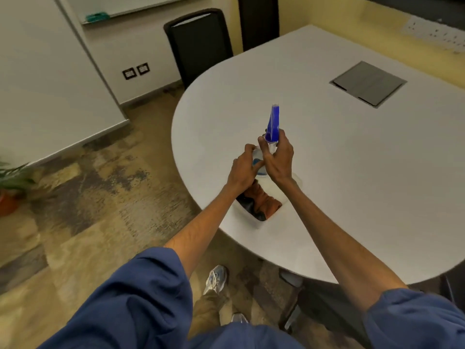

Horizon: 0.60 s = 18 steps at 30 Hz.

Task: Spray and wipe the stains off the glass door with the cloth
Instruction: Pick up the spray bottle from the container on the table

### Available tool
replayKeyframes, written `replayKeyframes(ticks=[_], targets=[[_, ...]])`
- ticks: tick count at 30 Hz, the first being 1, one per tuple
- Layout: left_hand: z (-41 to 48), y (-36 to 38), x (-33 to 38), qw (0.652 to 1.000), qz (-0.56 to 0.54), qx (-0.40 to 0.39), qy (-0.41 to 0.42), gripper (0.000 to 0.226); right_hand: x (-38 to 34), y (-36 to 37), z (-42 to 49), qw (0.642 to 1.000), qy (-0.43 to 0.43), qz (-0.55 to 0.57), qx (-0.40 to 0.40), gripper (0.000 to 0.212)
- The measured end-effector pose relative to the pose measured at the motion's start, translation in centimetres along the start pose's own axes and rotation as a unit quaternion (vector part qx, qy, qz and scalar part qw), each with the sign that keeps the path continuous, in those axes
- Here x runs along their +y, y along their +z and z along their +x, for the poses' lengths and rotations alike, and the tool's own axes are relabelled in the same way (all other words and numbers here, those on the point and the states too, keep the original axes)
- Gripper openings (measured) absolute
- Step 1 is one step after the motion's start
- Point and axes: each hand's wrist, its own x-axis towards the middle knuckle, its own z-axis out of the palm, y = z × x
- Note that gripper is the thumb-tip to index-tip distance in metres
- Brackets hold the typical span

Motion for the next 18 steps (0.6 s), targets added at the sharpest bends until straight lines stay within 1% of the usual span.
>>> replayKeyframes(ticks=[6, 10, 14, 18], targets=[[-6.4, -4.2, -1.5, 0.993, 0.014, 0.114, -0.026, 0.040, -3.4, 2.3, -2.9, 0.991, -0.080, 0.021, -0.105, 0.031], [-10.6, -7.1, -3.2, 0.981, 0.015, 0.176, -0.074, 0.041, -5.7, 5.9, -5.8, 0.977, -0.109, 0.042, -0.178, 0.035], [-15.5, -10.1, -5.1, 0.962, -0.004, 0.241, -0.126, 0.048, -8.3, 9.7, -9.3, 0.955, -0.135, 0.088, -0.248, 0.026], [-21.4, -13.4, -7.1, 0.943, 0.017, 0.292, -0.158, 0.052, -11.5, 13.0, -13.7, 0.927, -0.147, 0.149, -0.312, 0.027]])
